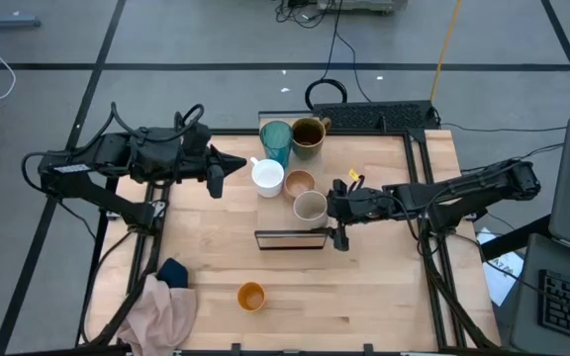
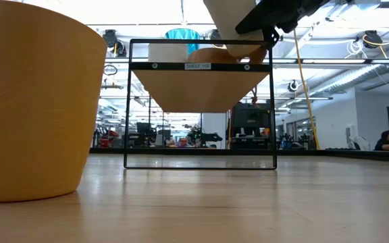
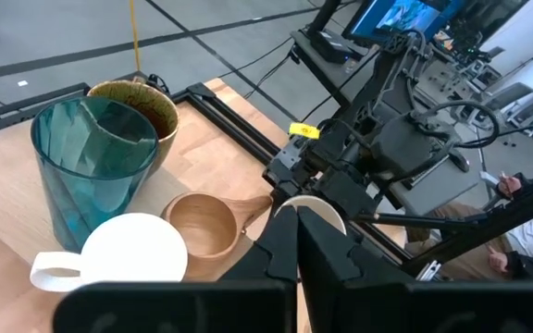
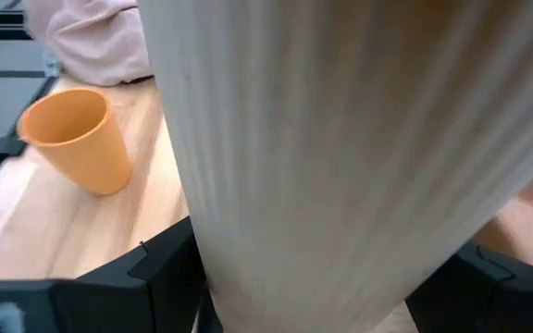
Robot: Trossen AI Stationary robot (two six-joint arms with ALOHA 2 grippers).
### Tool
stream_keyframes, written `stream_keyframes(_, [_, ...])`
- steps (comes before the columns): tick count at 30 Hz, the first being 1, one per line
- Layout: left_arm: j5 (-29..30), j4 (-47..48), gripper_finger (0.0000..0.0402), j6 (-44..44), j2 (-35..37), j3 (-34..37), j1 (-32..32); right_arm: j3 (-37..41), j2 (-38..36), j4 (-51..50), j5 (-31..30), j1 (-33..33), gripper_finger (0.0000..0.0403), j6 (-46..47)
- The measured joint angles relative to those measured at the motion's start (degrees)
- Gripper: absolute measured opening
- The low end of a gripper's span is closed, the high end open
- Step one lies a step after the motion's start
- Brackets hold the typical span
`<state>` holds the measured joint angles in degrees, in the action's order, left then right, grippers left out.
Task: Stack small to large cups/mugs on shelf
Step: Put the white cup on the shelf
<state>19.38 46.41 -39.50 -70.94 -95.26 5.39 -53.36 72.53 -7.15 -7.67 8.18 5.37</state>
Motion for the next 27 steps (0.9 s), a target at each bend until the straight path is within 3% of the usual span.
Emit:
stream_keyframes(8, [0.02, -0.04, 0.0005, -1.14, 0.00, 0.00, 0.00, 4.44, -0.66, 6.39, 0.20, -0.28, 0.0281, 0.64])
stream_keyframes(27, [0.15, -3.80, 0.0005, -1.34, 0.00, 0.00, 0.00, 6.86, -1.90, 7.94, 1.93, -0.74, 0.0289, -0.44])
